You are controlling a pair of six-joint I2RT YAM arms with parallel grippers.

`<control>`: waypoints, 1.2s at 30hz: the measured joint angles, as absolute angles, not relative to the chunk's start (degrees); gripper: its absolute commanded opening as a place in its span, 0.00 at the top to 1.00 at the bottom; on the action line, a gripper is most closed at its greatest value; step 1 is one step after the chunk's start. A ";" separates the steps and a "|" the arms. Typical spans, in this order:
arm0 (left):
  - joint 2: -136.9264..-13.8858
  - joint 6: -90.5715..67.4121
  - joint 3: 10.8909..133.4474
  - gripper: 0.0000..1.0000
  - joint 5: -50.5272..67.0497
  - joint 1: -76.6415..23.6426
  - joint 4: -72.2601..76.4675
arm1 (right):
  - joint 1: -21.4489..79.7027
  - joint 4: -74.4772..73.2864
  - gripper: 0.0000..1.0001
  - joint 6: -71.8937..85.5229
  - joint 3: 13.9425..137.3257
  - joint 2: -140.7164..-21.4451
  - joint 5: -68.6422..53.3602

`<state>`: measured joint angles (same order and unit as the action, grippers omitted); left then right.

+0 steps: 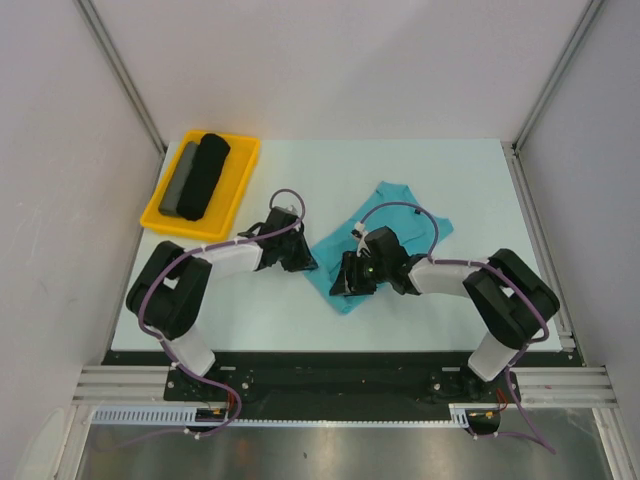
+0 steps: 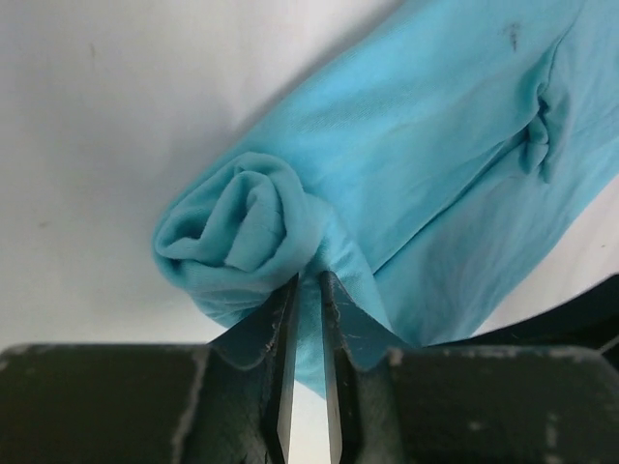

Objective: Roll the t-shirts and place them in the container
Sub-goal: Roll the T-shirt to the center of the board.

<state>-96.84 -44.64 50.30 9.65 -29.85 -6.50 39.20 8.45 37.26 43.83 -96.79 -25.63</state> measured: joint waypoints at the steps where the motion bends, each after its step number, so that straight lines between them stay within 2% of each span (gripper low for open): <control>1: -97.03 -44.62 50.72 0.80 9.61 -29.87 -6.66 | 39.48 7.55 0.46 36.97 43.70 -95.79 -24.69; 6: -97.60 -44.58 52.60 0.80 9.08 -30.06 -7.84 | 41.36 3.18 0.48 35.83 41.87 -88.49 -20.43; 11: -97.89 -44.53 53.32 0.80 8.56 -30.22 -8.75 | 42.06 1.91 0.62 35.81 39.09 -84.93 -17.89; 15: -97.91 -44.53 53.49 0.80 8.14 -30.26 -9.39 | 42.92 1.65 0.70 36.18 36.88 -85.52 -16.84; 18: -98.00 -44.51 53.76 0.80 8.12 -30.26 -9.76 | 43.09 1.63 0.62 36.45 36.36 -86.08 -16.23; 23: -98.39 -44.47 54.15 0.80 8.10 -30.28 -10.17 | 43.92 -0.86 0.56 36.21 36.16 -82.32 -12.53; 29: -98.70 -43.94 54.89 0.80 7.90 -30.28 -11.14 | 53.67 -7.22 0.52 32.69 39.51 -74.22 2.55; 36: -99.26 -43.11 56.21 0.80 7.68 -30.37 -12.47 | 66.41 -12.53 0.41 24.71 53.95 -85.08 23.16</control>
